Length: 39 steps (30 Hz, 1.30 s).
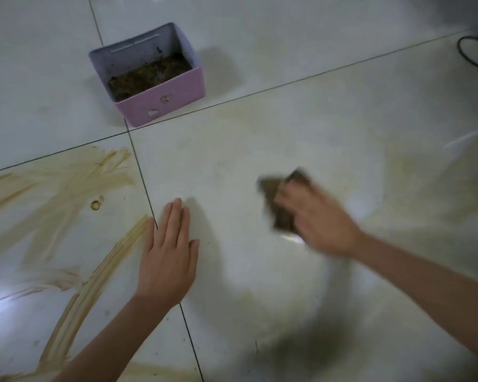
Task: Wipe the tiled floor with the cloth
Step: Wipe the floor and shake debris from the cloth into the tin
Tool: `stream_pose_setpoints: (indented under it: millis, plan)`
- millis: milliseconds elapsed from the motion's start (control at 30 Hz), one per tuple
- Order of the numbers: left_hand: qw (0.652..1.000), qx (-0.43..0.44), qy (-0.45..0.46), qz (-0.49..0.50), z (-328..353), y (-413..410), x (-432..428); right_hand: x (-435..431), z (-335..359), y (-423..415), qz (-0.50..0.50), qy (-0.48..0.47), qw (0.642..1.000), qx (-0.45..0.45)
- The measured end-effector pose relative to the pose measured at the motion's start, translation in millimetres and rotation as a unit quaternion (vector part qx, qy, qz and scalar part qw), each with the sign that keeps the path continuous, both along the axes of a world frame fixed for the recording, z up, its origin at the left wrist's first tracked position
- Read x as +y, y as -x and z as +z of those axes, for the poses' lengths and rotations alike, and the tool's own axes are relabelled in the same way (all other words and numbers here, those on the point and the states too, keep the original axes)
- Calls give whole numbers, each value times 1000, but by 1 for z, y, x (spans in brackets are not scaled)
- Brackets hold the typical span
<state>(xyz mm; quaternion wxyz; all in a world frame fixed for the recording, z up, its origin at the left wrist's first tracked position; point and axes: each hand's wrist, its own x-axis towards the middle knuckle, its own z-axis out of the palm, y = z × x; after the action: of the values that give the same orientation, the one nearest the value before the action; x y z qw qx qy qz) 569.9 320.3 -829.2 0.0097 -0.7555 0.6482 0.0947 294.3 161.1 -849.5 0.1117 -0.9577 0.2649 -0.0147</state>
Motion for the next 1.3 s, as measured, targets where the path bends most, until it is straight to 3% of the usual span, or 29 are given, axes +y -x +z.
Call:
stream_pose_setpoints:
  millis: [67, 167, 233, 300, 367, 433, 500, 567, 633, 733, 800, 833, 867, 900, 967, 1033, 1067, 1200, 1300]
  plan:
    - [1000, -6, -12, -24, 1, 4, -10, -52, 5, 7, -207, 9, 978, 25]
    - [999, -7, -19, -44, 2, 5, -19, -63, 3, -15, -393, -4, 919, -12]
    - [998, -6, -19, -52, 3, 3, -21, -9, 0, -54, -445, 21, 895, -19]
    - [998, 3, -12, -54, 5, 1, -21, 72, -9, -69, -354, 3, 934, -53]
    - [998, 17, 2, -57, 7, -2, -23, 141, -1, -61, -117, -23, 993, -20]
    - [997, 28, 21, -62, 7, -5, -24, 137, 6, -39, 115, -58, 991, 35]
    - [996, 37, 48, -59, 5, -8, -27, 78, 10, -22, 193, -40, 980, 36]
    - [995, 37, 68, -60, 3, -9, -31, 2, 9, -11, 85, 11, 996, 20]
    - [994, 26, 80, -66, 3, -9, -38, -64, 6, 5, -109, 47, 993, 3]
    - [994, 8, 99, -53, 6, -8, -55, -97, 1, -18, -398, 27, 917, -15]
    - [994, 11, 106, -24, 7, -5, -66, -76, -3, -70, -520, 34, 853, -25]
    - [994, 18, 109, -6, 7, -4, -72, -57, -5, -97, -517, 45, 853, -52]
    - [993, 26, 113, 11, 8, -3, -77, -36, -7, -120, -470, 50, 876, -101]
    - [992, 37, 120, 26, 8, -2, -83, -13, -8, -139, -388, 45, 912, -128]
    - [988, 57, 136, 46, 8, -1, -96, 22, -4, -151, -154, 12, 983, -97]
    - [986, 65, 146, 42, 6, 0, -106, 9, -3, -126, 7, -7, 998, -62]
    - [987, 66, 147, 32, 5, 0, -110, -10, -3, -105, 20, 8, 998, -63]
    - [991, 64, 112, -45, 0, 14, -125, -100, -1, 26, -188, 66, 979, -48]
    - [990, 50, 88, -102, -4, 35, -142, -140, 4, 104, -403, 57, 913, -12]
